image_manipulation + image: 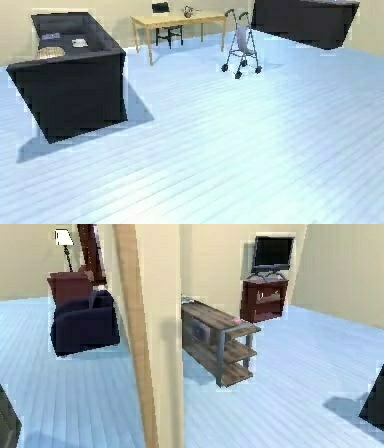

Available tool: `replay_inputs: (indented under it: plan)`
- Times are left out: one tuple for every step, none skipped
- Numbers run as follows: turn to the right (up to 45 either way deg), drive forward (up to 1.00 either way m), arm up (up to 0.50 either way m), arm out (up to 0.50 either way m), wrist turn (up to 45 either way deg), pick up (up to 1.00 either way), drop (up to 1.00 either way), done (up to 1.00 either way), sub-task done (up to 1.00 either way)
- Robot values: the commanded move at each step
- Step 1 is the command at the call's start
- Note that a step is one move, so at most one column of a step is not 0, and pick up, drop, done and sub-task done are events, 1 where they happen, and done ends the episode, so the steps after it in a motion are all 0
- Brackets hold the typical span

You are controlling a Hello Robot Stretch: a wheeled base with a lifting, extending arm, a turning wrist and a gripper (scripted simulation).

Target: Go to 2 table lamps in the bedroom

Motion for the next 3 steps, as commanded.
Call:
replay_inputs:
  plan:
    - [-33.0,0.00,0.00,0.00,0.0,0.00,0.00,0.00,0.00]
    - [0.0,0.40,0.00,0.00,0.0,0.00,0.00,0.00,0.00]
    - [-6.0,0.00,0.00,0.00,0.0,0.00,0.00,0.00,0.00]
